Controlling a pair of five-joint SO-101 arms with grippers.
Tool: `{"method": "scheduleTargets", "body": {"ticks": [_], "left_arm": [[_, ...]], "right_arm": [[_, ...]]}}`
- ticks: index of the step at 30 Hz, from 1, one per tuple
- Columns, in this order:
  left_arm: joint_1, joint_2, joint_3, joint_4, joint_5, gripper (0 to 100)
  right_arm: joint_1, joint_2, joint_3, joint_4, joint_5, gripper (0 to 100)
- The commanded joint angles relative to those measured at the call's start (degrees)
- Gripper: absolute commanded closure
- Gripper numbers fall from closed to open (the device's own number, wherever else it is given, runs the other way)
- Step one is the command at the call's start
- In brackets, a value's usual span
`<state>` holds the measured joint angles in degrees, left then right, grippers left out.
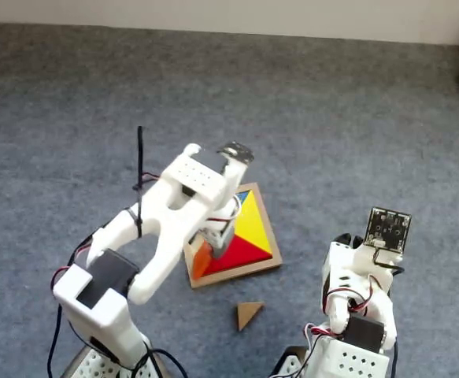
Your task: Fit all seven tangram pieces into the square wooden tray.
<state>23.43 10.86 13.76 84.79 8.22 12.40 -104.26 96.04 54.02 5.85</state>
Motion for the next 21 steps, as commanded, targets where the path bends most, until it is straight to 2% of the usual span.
{"method": "scheduleTargets", "body": {"ticks": [1, 7, 15, 21], "left_arm": [[-3.74, -0.4, -0.22, -0.97, -1.85, 79], [-8.66, -0.48, -1.27, -1.05, -2.2, 79], [-9.89, -0.48, -1.45, -1.05, -4.84, 79], [-14.02, -0.48, -1.19, -0.88, -5.01, 79]], "right_arm": [[-0.57, -0.22, 5.93, -0.22, -0.18, 94.4], [-0.66, -0.22, 5.93, -0.22, -0.18, 94.4], [-0.66, -0.22, 5.93, -0.22, -0.18, 94.4], [-0.66, -0.22, 5.93, -0.22, -0.18, 94.4]]}}
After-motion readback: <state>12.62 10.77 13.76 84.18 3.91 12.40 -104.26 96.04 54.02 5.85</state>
